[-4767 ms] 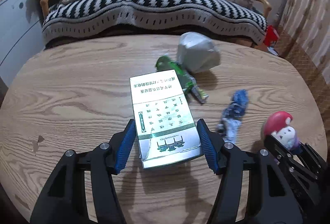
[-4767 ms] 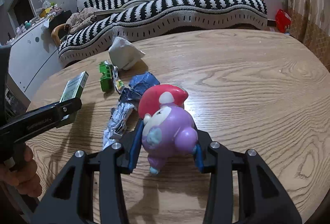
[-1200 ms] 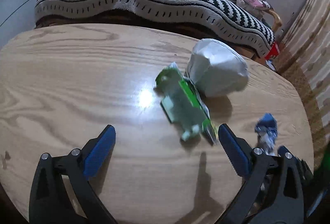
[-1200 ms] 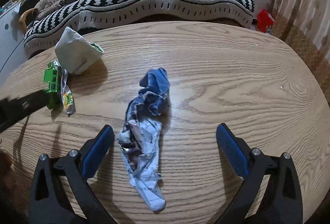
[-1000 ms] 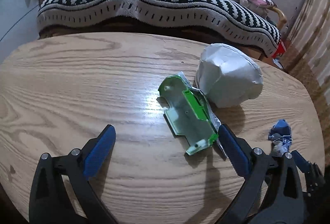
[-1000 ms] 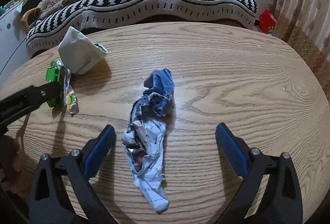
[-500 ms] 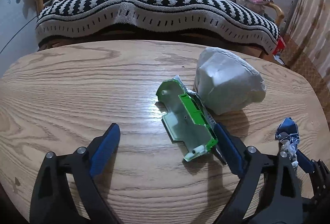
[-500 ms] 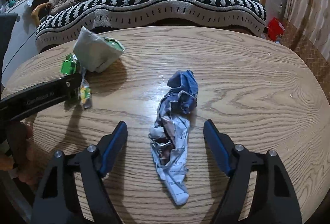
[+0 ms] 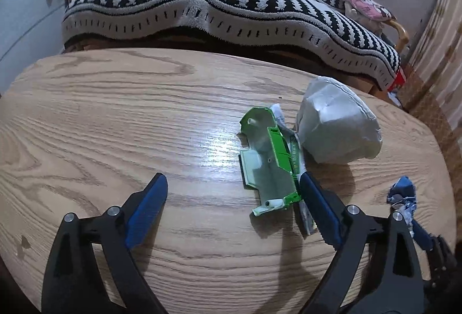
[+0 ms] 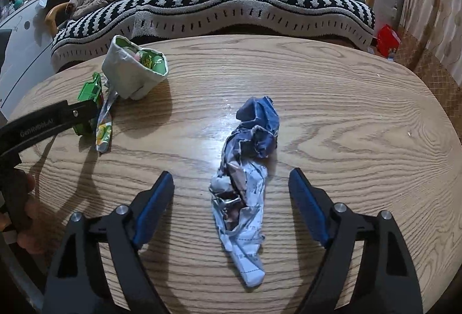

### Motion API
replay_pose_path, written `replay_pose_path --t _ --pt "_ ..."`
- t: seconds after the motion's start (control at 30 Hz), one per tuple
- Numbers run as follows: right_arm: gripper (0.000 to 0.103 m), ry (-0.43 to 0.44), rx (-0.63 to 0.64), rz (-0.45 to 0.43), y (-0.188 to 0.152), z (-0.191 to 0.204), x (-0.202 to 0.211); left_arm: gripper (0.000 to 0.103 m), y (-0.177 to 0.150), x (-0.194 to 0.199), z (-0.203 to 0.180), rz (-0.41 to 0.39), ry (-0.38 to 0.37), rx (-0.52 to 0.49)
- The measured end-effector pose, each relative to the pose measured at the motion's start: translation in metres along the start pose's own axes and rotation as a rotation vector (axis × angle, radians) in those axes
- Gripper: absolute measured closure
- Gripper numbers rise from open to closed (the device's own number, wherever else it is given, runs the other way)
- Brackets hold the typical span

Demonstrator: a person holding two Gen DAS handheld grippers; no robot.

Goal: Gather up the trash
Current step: 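Grasp the green plastic tray with left tool while right tool grasps the blue-white wrapper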

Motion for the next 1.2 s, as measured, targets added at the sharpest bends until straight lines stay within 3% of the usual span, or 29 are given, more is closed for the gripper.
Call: replay_pose_path --t 0.1,0.47,0.57,0.6,0.63,0.67,0.7,0.9,1.2 --pt "0.023 0.0 -0.001 0.0 0.0 0.0 0.0 0.011 0.0 0.001 0.001 0.008 -0.018 0.018" --pt "0.023 -0.001 -0.001 0.0 0.0 0.0 0.0 0.006 0.004 -0.015 0.01 0.029 0.14 -0.139" --pt "0.024 0.0 0.0 -0.001 0.0 0.001 0.001 0.007 0.004 -0.015 0.011 0.032 0.139 -0.147" --pt "0.029 0.001 0.004 -0.005 0.001 0.001 0.001 0.008 0.004 -0.014 0.01 0.031 0.136 -0.153" --pt "0.04 0.01 0.004 -0.012 0.001 0.002 0.003 0.023 0.005 -0.012 0.007 0.021 0.127 -0.17" --pt "0.051 0.009 0.007 -0.023 0.001 0.002 0.006 0.065 0.006 -0.009 0.003 0.006 0.12 -0.197" --pt "0.076 0.015 0.005 -0.03 0.001 0.004 0.008 0.078 0.006 -0.007 -0.001 0.002 0.125 -0.228" --pt "0.076 0.042 -0.064 -0.071 0.01 0.0 0.023 0.082 -0.003 0.002 -0.005 0.04 0.055 -0.129" --pt "0.076 0.085 -0.093 -0.032 0.004 0.003 0.027 0.082 -0.015 0.031 -0.017 0.036 0.032 -0.158"
Point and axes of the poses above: each gripper's, at about its wrist camera, not at the fingertips, and x roughly against the way its jaws point, z to its left, y to its top, the point moved 10 cm from there along -x, roughly the way its jaws point, and after that the axes turned 8 degrees about -y, right-handed, at the moved point
